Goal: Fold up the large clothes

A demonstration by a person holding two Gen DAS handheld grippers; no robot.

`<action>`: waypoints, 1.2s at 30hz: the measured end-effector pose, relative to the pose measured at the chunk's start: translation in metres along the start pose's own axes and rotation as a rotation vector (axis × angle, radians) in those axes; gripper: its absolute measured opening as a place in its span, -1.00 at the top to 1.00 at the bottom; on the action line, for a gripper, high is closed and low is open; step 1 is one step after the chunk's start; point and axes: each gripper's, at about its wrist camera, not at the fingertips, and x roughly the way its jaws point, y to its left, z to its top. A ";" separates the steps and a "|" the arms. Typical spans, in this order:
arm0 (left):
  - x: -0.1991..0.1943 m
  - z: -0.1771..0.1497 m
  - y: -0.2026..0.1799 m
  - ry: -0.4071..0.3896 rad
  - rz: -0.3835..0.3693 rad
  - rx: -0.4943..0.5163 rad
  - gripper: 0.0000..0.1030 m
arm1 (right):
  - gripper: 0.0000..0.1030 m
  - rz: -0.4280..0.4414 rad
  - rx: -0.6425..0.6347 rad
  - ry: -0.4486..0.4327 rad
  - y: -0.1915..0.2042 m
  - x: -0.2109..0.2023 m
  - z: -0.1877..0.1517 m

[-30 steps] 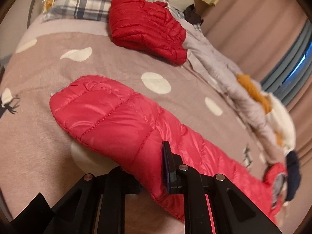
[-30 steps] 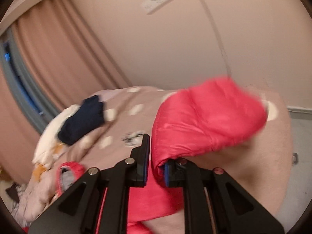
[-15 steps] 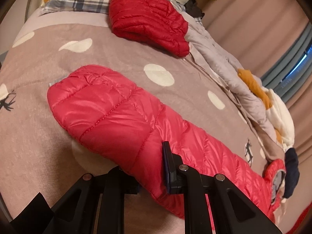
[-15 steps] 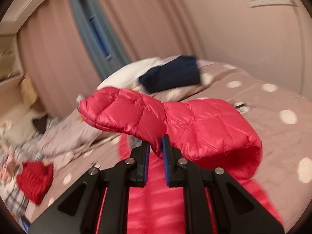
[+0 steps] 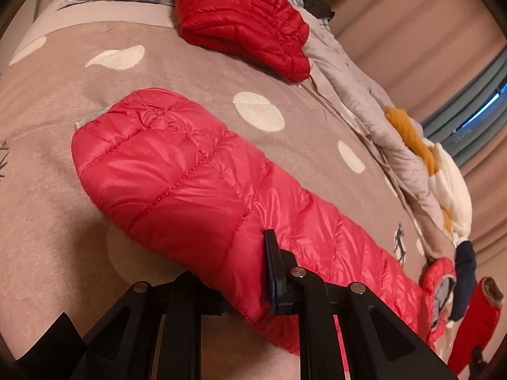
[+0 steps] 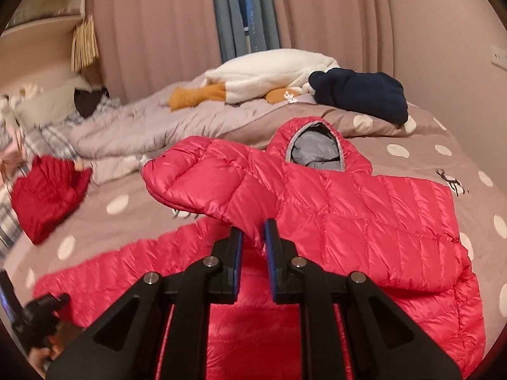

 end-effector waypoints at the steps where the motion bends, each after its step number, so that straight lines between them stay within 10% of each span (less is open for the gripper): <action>1: 0.000 0.000 -0.001 -0.003 0.003 0.015 0.72 | 0.70 -0.019 -0.027 0.009 0.002 0.003 -0.001; 13: 0.002 0.000 -0.006 -0.005 0.033 0.059 0.72 | 0.61 -0.025 -0.036 0.072 0.006 0.014 -0.007; 18: 0.004 0.000 -0.008 -0.006 0.047 0.067 0.72 | -0.37 0.054 -0.029 0.086 0.006 0.010 -0.010; 30: 0.004 0.000 -0.007 0.002 0.046 0.060 0.71 | -0.65 0.053 -0.096 0.062 0.012 -0.004 -0.009; 36: 0.004 -0.001 -0.011 0.003 0.051 0.076 0.70 | -0.86 -0.126 -0.136 0.069 -0.014 0.008 -0.007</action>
